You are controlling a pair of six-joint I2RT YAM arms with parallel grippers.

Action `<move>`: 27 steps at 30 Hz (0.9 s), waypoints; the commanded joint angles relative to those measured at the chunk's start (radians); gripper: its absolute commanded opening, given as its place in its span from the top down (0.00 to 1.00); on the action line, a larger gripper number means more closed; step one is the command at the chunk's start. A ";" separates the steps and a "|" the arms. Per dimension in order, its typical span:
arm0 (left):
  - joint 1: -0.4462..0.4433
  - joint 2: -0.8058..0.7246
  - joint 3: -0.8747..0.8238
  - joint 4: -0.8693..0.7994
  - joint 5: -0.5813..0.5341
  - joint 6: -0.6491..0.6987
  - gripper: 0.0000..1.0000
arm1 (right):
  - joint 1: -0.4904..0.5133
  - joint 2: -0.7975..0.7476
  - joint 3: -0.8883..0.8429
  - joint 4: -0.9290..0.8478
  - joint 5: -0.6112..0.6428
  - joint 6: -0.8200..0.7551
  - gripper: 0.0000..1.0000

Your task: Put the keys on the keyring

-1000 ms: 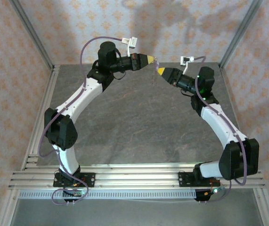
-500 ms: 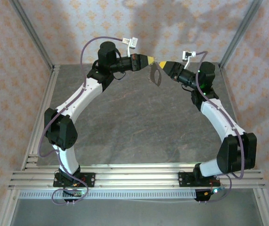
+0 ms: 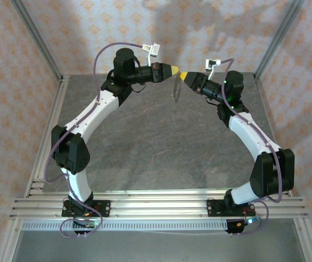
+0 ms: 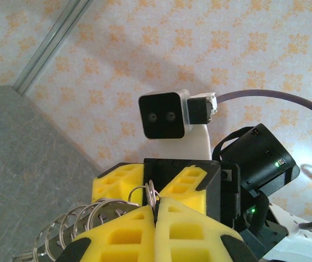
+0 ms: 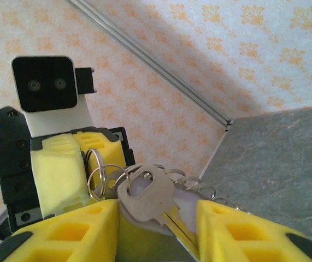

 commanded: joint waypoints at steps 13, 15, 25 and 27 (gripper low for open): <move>-0.008 -0.061 0.041 0.067 0.023 -0.018 1.00 | 0.013 -0.055 -0.037 0.054 -0.036 -0.017 1.00; -0.008 -0.062 0.039 0.069 0.022 -0.018 1.00 | 0.016 -0.058 -0.039 0.052 -0.040 -0.019 1.00; -0.009 -0.059 0.032 0.079 0.017 -0.021 1.00 | 0.050 -0.102 -0.036 -0.056 -0.073 -0.105 1.00; -0.010 -0.058 0.031 0.080 0.015 -0.021 1.00 | 0.049 -0.108 -0.034 -0.090 -0.083 -0.130 1.00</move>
